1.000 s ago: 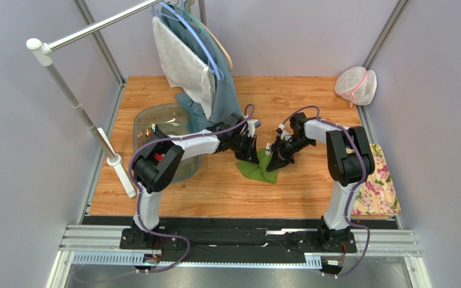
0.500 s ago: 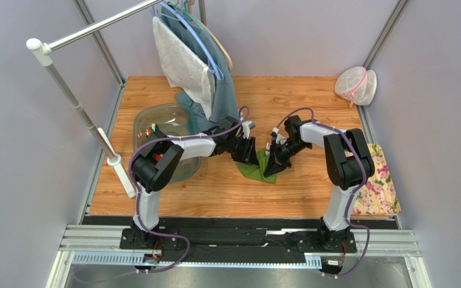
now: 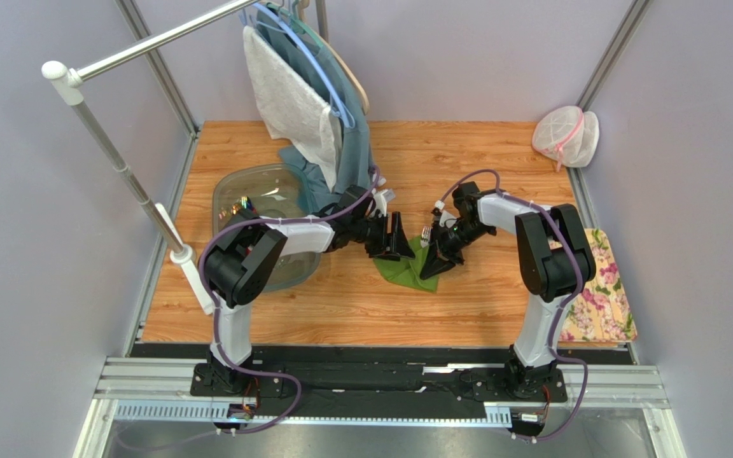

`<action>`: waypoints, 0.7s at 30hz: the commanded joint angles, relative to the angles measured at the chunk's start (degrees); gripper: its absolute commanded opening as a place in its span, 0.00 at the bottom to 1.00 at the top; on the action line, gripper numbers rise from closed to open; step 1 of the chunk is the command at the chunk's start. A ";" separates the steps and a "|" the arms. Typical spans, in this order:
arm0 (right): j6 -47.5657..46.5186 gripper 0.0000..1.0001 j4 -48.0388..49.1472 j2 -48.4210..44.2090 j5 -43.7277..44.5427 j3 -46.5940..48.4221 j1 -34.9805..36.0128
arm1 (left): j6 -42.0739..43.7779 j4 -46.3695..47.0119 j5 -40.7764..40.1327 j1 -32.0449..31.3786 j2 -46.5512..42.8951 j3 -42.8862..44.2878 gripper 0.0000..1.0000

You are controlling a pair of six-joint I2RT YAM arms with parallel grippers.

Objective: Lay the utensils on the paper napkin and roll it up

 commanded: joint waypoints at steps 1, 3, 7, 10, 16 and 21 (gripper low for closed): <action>0.88 0.02 1.95 0.02 0.71 1.79 -0.06 | -2.50 2.49 1.60 0.03 -2.10 1.31 0.67; 1.32 0.02 2.13 0.19 0.53 1.96 -0.07 | -2.06 1.79 1.59 -0.23 -1.75 1.67 0.66; 1.58 0.02 2.30 0.46 0.53 2.32 0.02 | 0.48 -2.43 1.25 -0.67 -0.96 3.69 0.54; 1.58 0.02 2.30 0.28 0.53 2.32 0.02 | 2.95 -5.77 0.19 -1.11 -0.69 5.09 0.39; 0.62 0.03 1.07 -0.86 0.44 1.97 0.02 | 4.35 -6.39 -0.42 -1.03 0.89 6.76 0.08; 0.18 0.04 -0.24 -1.30 -0.61 2.66 0.11 | 6.72 -8.85 -2.35 -1.03 1.15 7.99 0.00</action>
